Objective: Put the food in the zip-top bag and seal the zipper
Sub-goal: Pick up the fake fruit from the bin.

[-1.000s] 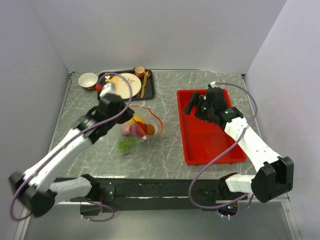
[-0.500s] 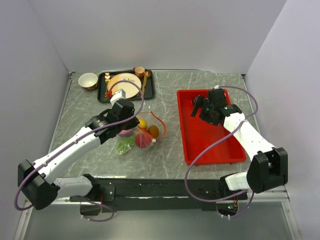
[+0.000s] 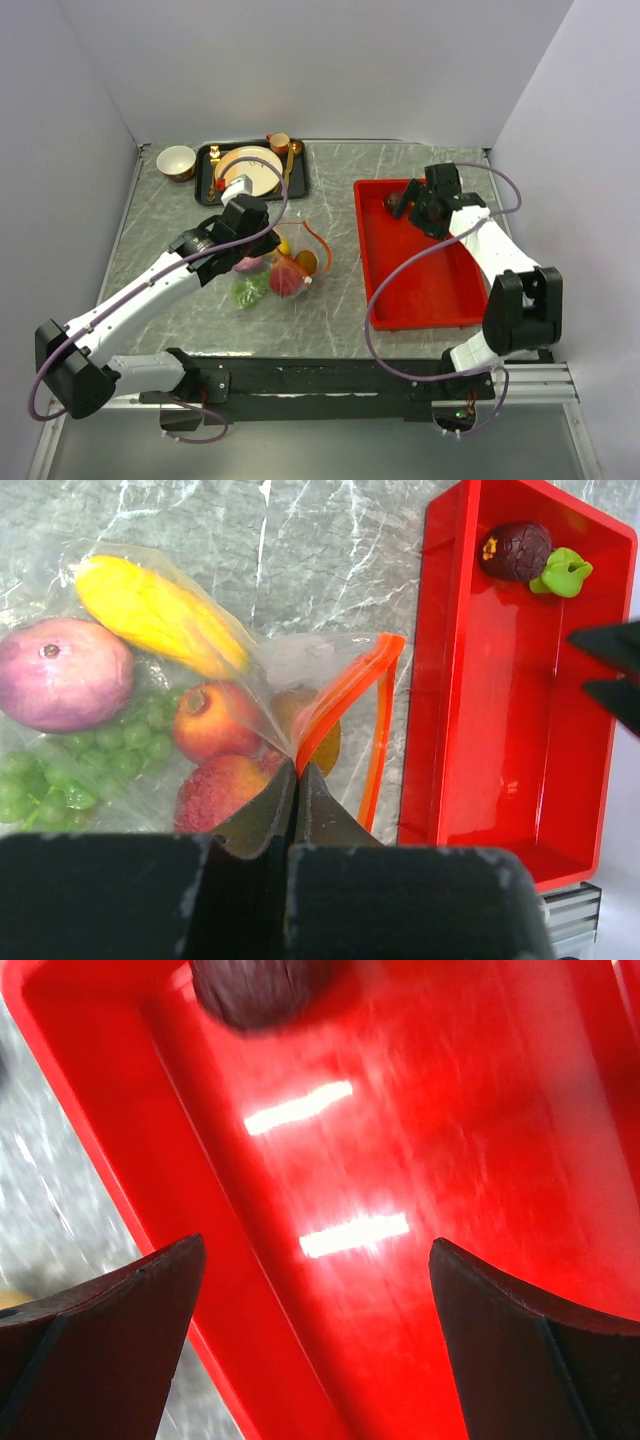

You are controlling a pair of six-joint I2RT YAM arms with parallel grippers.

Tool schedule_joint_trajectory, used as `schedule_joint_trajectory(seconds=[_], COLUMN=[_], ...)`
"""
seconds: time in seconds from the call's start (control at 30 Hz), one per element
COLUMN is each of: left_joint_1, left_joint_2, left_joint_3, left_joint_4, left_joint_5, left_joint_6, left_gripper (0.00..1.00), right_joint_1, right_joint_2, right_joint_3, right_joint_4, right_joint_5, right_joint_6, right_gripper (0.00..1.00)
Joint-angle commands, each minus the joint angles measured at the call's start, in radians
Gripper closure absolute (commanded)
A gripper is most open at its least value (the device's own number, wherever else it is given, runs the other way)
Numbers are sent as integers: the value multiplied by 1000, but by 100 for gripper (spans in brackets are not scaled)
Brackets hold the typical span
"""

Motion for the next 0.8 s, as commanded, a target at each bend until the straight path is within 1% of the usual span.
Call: schedule_joint_trajectory(seconds=[0.0,0.13,0.3,0.43,0.57,0.6,0.63,0.67,0.77], left_joint_1=[3,3,3,3,3,3,3,3,3], left_joint_2=[9,26,26,28,40,46,48,49,51], left_joint_3=[44,55,57,52,58,61,63,64,66], left_joint_4=[26,14,11,12,8,8,8,8,5], left_joint_5=[14,20,22,19,17,20,23,25,25], left_joint_6=[21,27,28,25,27,25,27,27,28], left_gripper=[99,99,99,99,99,99,99,99,99], right_joint_1=[-14,-14,-14,-12,-14,-15,-15,-15,-14], right_joint_2=[77,147,296,359,419,424,425,427,449], right_joint_3=[112,117,253,312,362,361,356,353,361], right_joint_4=[57,150,135,144,117,121,128,143,151], right_joint_5=[42,36,68,102,137,135,128,126,112], right_joint_6=[52,110,121,104,97,97,97,98,94], right_gripper=[0,0,0,0,0,2,7,10,12])
